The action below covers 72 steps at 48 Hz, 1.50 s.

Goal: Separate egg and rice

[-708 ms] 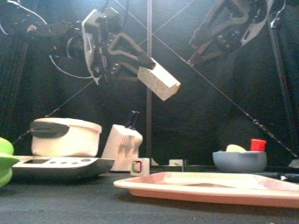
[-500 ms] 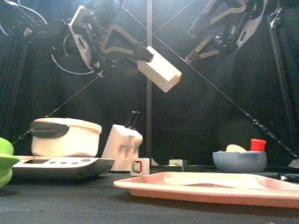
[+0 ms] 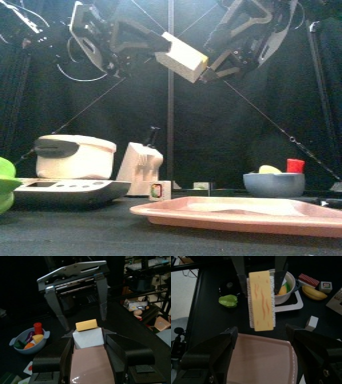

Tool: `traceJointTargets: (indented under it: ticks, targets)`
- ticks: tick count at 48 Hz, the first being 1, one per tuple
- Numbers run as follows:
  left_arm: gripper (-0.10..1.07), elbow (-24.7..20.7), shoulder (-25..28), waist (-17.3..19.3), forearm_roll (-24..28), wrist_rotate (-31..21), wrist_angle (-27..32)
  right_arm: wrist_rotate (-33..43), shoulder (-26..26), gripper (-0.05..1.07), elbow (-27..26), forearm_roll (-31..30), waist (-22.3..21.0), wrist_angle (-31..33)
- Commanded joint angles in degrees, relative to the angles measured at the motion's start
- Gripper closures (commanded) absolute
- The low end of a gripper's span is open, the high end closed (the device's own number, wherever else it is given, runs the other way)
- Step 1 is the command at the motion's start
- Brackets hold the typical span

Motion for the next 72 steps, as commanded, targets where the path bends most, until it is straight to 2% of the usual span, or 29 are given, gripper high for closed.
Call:
traceJointTargets:
  ticks: [1,30,43,72]
  targets:
    - [0.47,-0.6,-0.9,0.2,-0.4,0.1,-0.8,0.0,-0.8,-0.01,-1.5,-0.6,-0.5,-0.2]
    - [0.47,-1.8,0.4,-0.2,-0.4,0.1,-0.8,0.1,0.7,0.00,-2.4,-0.6,-3.7,-2.9]
    - [0.47,-1.9,0.4,-0.3,-0.5,0.1,-0.8,0.0,2.4,0.00,-3.7,-1.0,-3.8,-3.6]
    - [0.47,-2.0,1.6,-0.4,-0.4,0.1,-0.8,0.0,2.5,0.00,-3.7,-1.1,-4.0,-4.5]
